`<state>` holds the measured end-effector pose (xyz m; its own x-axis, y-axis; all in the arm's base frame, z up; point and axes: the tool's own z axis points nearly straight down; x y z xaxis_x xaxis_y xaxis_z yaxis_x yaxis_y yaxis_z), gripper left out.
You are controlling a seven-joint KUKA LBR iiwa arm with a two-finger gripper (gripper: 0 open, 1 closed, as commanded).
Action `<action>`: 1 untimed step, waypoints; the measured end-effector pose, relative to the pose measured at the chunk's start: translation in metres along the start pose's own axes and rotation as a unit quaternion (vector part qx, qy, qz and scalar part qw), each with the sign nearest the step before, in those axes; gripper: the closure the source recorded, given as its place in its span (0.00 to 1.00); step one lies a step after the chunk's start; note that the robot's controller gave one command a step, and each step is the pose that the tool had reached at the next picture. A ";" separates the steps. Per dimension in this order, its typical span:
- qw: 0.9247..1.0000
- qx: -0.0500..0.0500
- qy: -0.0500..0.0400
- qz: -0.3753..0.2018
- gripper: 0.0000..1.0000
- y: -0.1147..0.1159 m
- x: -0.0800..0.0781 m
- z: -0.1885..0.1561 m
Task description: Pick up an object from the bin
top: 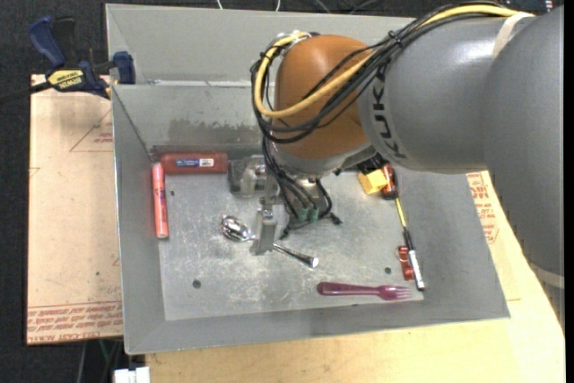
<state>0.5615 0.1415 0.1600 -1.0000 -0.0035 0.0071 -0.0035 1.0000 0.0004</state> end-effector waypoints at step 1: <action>1.000 0.000 -0.004 0.002 0.00 -0.001 -0.002 -0.004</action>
Offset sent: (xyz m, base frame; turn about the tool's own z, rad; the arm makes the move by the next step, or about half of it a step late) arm 0.0005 -0.0180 -0.0900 0.4114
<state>0.5635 0.1406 0.1642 -1.0000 0.0006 -0.0003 0.0006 1.0000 0.0013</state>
